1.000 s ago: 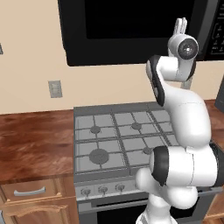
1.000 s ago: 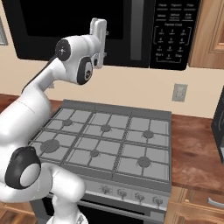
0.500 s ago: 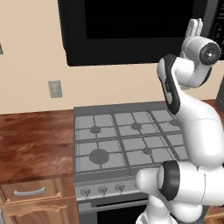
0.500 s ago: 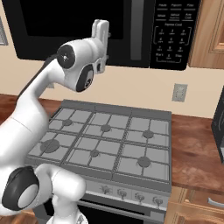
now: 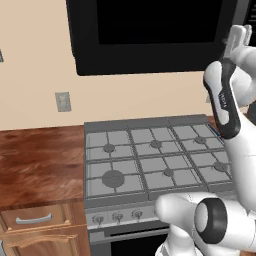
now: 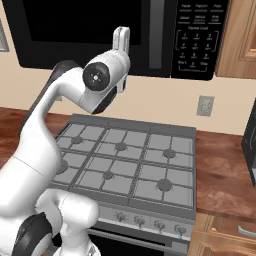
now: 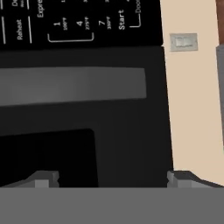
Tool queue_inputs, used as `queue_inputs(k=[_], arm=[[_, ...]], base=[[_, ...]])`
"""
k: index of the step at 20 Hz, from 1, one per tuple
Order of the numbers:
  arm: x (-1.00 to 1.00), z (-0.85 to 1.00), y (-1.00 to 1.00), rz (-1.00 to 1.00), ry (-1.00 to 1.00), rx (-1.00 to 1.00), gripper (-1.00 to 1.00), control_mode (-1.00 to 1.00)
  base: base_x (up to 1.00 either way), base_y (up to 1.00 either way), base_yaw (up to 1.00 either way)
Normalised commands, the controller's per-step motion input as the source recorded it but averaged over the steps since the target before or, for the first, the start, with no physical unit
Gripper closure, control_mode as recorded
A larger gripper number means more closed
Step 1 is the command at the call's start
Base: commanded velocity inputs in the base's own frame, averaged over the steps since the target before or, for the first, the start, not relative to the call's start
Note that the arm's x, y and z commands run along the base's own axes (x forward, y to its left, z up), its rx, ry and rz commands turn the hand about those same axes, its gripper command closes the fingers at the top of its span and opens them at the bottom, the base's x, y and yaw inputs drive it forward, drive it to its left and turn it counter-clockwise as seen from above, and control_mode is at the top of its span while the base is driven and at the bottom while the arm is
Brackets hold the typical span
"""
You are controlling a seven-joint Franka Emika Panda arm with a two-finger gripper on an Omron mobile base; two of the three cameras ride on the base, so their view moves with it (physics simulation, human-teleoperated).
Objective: Transport the shrimp from the fridge to the microwave and turn on the microwave.
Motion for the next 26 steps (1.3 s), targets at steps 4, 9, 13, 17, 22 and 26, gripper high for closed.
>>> queue_inputs(k=[4, 9, 13, 17, 22, 26], arm=[[-0.32, 0.02, -0.37, 0.21, -0.01, -0.01, -1.00, -1.00], [-0.25, 0.00, -0.25, 0.04, -0.09, -0.10, -1.00, -1.00], [-0.08, -0.01, -0.18, 0.00, 0.01, -0.18, -1.00, -1.00], [0.06, -0.09, -0.24, 0.02, 0.11, -0.22, -1.00, -1.00], [0.08, -0.08, -0.24, 0.05, 0.19, -0.18, -1.00, -1.00], [0.00, -0.07, -0.29, 0.00, 0.17, 0.00, -1.00, -1.00]], base=[[0.00, 0.00, 0.00], [0.00, 0.00, 0.00], [0.00, 0.00, 0.00], [0.00, 0.00, 0.00], [0.00, 0.00, 0.00], [0.00, 0.00, 0.00]])
